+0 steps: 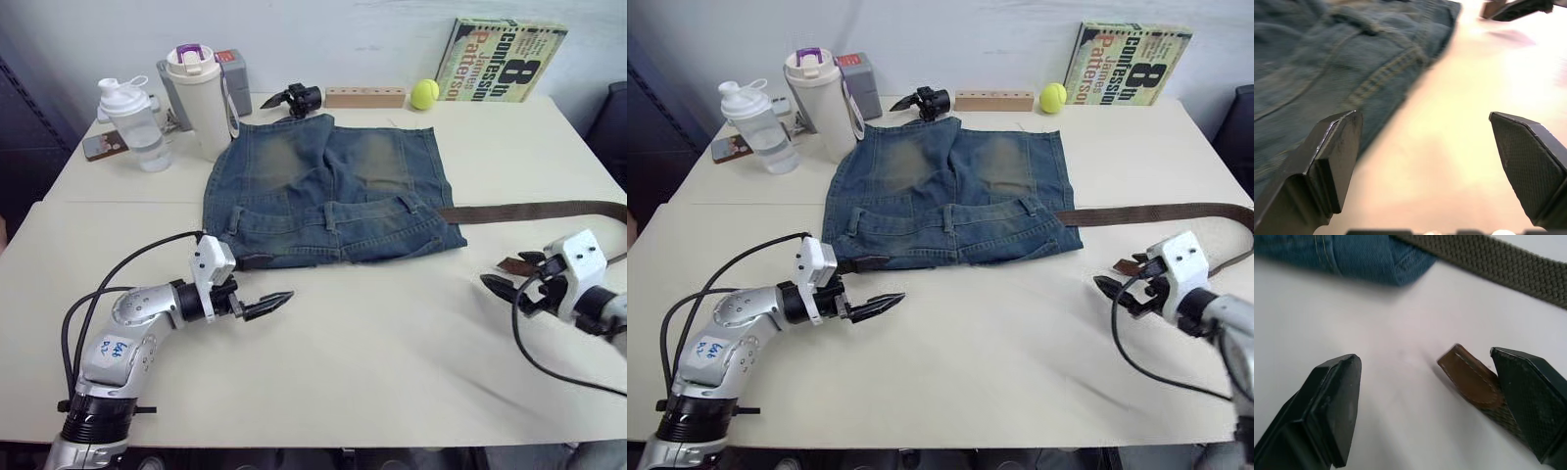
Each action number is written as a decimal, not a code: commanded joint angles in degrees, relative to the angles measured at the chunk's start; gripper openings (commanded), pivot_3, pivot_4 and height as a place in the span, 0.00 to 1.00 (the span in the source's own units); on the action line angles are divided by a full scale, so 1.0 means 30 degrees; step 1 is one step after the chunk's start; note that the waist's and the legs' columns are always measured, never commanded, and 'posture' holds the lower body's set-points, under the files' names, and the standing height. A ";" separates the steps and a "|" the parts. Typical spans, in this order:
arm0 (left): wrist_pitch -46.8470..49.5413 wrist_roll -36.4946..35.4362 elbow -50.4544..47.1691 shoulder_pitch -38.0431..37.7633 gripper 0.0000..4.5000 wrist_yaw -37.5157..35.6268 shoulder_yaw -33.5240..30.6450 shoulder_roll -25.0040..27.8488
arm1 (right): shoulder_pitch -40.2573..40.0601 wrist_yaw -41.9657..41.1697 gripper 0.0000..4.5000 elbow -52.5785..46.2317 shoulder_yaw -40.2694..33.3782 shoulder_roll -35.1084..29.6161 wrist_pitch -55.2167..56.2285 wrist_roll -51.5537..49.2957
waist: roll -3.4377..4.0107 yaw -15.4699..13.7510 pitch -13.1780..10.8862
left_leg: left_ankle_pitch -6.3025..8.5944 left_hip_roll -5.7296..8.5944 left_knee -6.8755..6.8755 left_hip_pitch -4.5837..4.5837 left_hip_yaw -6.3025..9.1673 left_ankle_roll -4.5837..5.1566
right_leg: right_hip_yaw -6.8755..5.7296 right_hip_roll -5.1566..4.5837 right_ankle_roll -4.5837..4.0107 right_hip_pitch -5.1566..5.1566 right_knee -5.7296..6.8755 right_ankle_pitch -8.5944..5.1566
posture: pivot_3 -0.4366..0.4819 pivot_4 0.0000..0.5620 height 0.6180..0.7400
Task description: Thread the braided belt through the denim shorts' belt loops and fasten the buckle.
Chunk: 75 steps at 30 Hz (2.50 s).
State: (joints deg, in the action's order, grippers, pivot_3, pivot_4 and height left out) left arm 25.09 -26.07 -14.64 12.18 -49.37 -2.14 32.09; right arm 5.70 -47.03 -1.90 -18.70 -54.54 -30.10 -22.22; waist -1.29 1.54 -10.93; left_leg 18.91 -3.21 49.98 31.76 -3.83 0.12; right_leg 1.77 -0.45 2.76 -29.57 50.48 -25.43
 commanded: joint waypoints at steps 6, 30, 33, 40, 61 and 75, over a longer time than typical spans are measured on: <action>0.0501 -0.0698 -0.1622 0.0184 1.00 0.0546 0.0895 -0.1149 | 0.9877 -0.4850 1.00 0.9987 0.8416 -0.3591 0.1553 0.7059 | 0.0053 0.0171 -0.0029 | 0.0012 -0.0014 -0.0016 -0.0009 -0.0065 0.0020 | 0.0049 0.0005 0.0016 -0.0035 -0.0014 0.0026 | 0.48 0.27 0.32; 0.1043 -0.1078 -0.2367 0.0318 1.00 0.1249 0.0919 -0.1582 | 1.1248 -1.1157 0.01 0.7755 0.8147 -0.2780 0.1321 0.6290 | 0.0082 0.0011 -0.0032 | 0.0101 0.0002 0.0064 -0.0027 -0.0060 0.0093 | 0.0059 -0.0029 0.0045 0.0061 -0.0087 0.0045 | 0.48 0.27 0.32; 0.1305 -0.1461 -0.1811 0.1540 1.00 0.0487 0.0966 -0.1415 | 0.8473 -1.2291 0.01 -0.1028 0.6588 -0.2547 -0.2317 0.1993 | 0.0129 0.0088 -0.0050 | 0.0097 -0.0018 0.0039 -0.0046 -0.0050 0.0088 | 0.0065 0.0014 0.0124 0.0052 -0.0053 0.0088 | 0.48 0.27 0.32; 0.2209 -0.2113 -0.1165 0.3751 1.00 -0.1639 0.1742 -0.0885 | 0.6692 -0.7235 0.01 -0.8483 0.8720 -0.0128 -0.6556 0.1485 | 0.0126 0.0058 -0.0052 | 0.0070 -0.0053 -0.0016 -0.0112 -0.0018 0.0019 | 0.0051 0.0051 0.0104 0.0078 -0.0021 0.0078 | 0.48 0.27 0.32; -0.0035 0.0080 0.2788 0.7194 1.00 -0.4938 0.5211 -0.2242 | 0.8991 -0.4423 0.01 -1.2040 1.1566 0.1358 -0.8968 -0.0197 | 0.0121 0.0056 -0.0054 | 0.0064 -0.0027 -0.0038 -0.0084 -0.0040 0.0037 | 0.0048 0.0020 0.0096 0.0067 -0.0091 0.0086 | 0.48 0.27 0.32; -0.0476 0.1007 0.3186 0.6871 0.01 -0.6018 0.5950 -0.1948 | 0.9291 -0.3369 0.00 -1.1992 1.1171 0.1512 -0.9604 -0.1023 | 0.0122 0.0051 -0.0054 | 0.0063 -0.0027 -0.0035 -0.0088 -0.0038 0.0036 | 0.0049 0.0017 0.0092 0.0072 -0.0093 0.0085 | 0.48 0.27 0.32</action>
State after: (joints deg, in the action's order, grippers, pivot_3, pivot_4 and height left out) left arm 23.83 -23.77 -4.80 32.95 -67.10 15.01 25.97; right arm 32.40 -57.79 -36.64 15.77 -50.43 -59.03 -24.31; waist -0.93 1.69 -11.09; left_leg 19.10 -3.30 49.87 31.50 -3.94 0.23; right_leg 1.92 -0.40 3.03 -29.35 50.20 -25.18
